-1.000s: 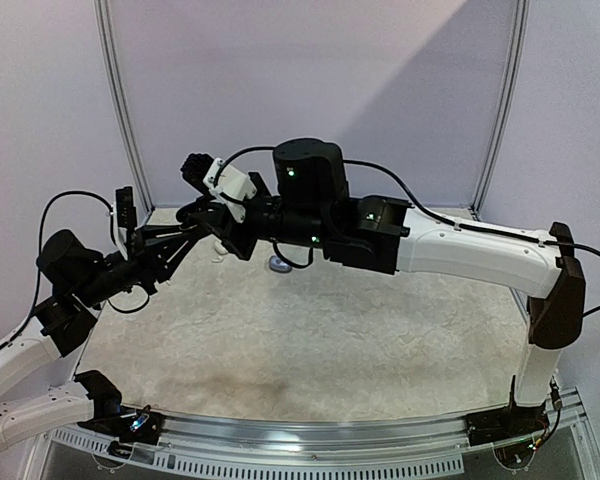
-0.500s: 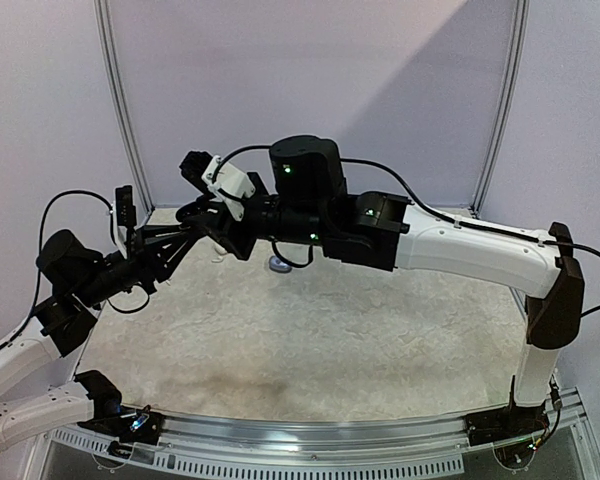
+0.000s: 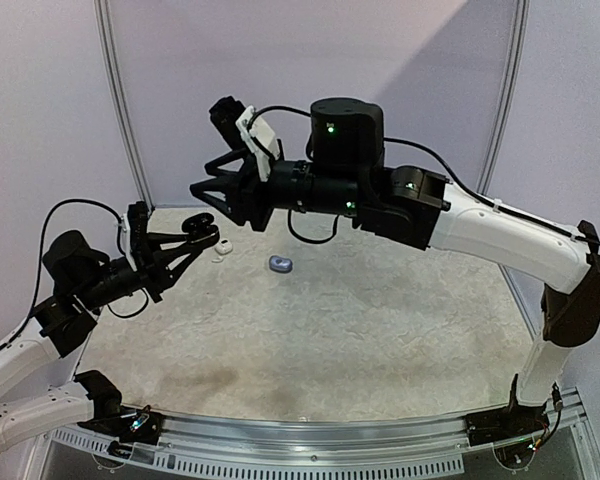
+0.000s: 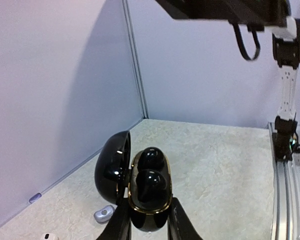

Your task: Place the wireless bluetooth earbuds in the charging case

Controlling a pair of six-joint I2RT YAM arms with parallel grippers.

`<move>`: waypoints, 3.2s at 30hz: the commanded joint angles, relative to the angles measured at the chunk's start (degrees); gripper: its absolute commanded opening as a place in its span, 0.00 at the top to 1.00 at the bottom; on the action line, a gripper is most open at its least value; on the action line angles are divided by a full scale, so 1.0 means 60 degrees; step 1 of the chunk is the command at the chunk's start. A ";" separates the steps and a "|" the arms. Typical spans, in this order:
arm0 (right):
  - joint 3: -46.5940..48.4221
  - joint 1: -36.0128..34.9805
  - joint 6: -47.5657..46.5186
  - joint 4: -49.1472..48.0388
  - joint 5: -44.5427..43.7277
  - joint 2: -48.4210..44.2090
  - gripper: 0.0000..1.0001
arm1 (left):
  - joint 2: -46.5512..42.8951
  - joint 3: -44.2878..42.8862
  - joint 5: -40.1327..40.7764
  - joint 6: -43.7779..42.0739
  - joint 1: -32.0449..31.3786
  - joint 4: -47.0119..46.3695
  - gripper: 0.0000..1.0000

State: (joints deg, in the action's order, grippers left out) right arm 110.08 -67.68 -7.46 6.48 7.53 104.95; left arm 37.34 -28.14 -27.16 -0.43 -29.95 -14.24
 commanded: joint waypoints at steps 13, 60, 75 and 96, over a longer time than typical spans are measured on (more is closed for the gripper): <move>0.1866 -0.0142 0.0460 0.2970 -0.1559 0.2350 0.56 | 0.0047 -0.0551 -0.0270 -0.5637 0.0012 0.2004 1.00; -0.0828 0.1075 0.0565 0.1834 0.4875 0.0591 0.69 | 0.1116 -0.0490 -0.3341 0.1779 0.0115 -0.1022 1.00; -0.0733 0.1074 0.0510 0.2097 0.4854 0.0702 0.98 | 0.1101 -0.0427 -0.3098 0.1833 0.0115 -0.1018 1.00; -0.3395 0.4946 0.7531 0.1628 0.3028 0.1318 1.00 | 0.3477 -0.3636 0.2669 -0.1663 0.0428 0.6788 0.01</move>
State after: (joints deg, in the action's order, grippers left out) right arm 93.56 -44.07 21.63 14.92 26.50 108.79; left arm 50.50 -41.25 -19.09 -2.96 -29.04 8.01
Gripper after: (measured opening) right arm 0.241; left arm 0.989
